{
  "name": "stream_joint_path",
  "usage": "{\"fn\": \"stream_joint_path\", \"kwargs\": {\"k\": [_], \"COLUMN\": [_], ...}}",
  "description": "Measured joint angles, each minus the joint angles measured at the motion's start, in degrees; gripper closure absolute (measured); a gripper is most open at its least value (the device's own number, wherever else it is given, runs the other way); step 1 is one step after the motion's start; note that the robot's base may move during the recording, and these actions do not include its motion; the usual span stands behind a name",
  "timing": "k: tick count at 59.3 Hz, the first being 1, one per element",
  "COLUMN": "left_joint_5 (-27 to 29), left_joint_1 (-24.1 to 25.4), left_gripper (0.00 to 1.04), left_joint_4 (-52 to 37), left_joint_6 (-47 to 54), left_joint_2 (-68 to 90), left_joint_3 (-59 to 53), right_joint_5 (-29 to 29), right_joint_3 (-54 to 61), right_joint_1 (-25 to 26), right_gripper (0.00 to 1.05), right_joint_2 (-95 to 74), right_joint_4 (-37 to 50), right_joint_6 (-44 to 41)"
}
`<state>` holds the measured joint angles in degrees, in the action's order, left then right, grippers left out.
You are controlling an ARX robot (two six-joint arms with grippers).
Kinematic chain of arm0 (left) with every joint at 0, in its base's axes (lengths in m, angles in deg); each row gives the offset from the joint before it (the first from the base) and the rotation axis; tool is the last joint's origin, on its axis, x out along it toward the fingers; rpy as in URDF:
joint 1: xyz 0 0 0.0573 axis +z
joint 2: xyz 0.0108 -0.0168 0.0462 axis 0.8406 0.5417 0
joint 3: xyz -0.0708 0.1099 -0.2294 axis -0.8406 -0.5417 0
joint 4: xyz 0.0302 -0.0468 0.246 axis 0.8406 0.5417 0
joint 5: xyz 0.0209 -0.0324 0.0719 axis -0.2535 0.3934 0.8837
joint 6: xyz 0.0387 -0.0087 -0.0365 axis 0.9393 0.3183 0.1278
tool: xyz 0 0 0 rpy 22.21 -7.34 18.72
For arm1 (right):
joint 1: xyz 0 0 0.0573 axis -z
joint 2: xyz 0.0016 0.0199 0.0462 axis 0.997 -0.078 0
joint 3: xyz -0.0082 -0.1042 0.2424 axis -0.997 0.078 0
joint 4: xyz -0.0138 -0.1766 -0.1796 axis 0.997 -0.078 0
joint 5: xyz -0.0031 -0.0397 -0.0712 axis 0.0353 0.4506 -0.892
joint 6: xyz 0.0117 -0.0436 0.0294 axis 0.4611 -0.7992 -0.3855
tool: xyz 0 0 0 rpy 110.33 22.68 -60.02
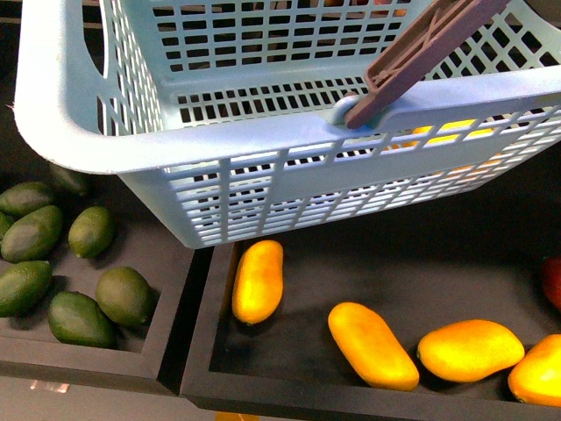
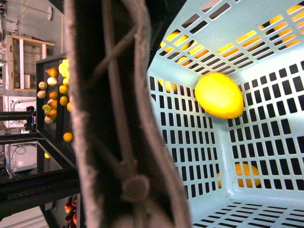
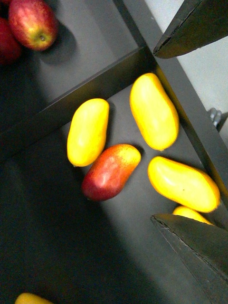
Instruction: Pick lemon and mango into basket
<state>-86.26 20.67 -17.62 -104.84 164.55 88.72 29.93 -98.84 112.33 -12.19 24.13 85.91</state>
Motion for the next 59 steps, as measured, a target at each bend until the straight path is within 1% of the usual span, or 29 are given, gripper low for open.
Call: {"fn": "stream_joint_path", "kwargs": {"k": [5, 12, 15, 21, 30, 44, 59], "left_joint_5": [0.2, 0.1, 0.1, 0.0, 0.0, 0.1, 0.0], "left_joint_1": [0.0, 0.0, 0.0, 0.0, 0.0, 0.0, 0.0], "left_gripper": [1.0, 1.0, 1.0, 1.0, 1.0, 1.0, 1.0], "left_joint_4": [0.0, 0.0, 0.0, 0.0, 0.0, 0.0, 0.0], "left_joint_6": [0.0, 0.0, 0.0, 0.0, 0.0, 0.1, 0.0], "left_joint_2": [0.0, 0.0, 0.0, 0.0, 0.0, 0.0, 0.0], "left_joint_3": [0.0, 0.0, 0.0, 0.0, 0.0, 0.0, 0.0], "right_joint_5": [1.7, 3.4, 3.2, 2.1, 0.6, -0.8, -2.3], "right_joint_3": [-1.3, -5.3, -7.5, -10.9, -17.0, -27.0, -32.8], "right_joint_1": [1.1, 1.5, 1.2, 0.3, -2.1, -7.3, -8.7], "right_gripper": [0.09, 0.09, 0.09, 0.09, 0.09, 0.09, 0.09], "right_joint_2": [-9.5, -25.3, -32.1, -39.6, -48.5, -55.4, -58.9], "right_joint_4": [7.2, 14.7, 16.9, 18.0, 16.6, 12.4, 9.7], "right_joint_6": [-6.6, -15.4, -18.4, -21.9, -22.5, -20.4, -18.5]}}
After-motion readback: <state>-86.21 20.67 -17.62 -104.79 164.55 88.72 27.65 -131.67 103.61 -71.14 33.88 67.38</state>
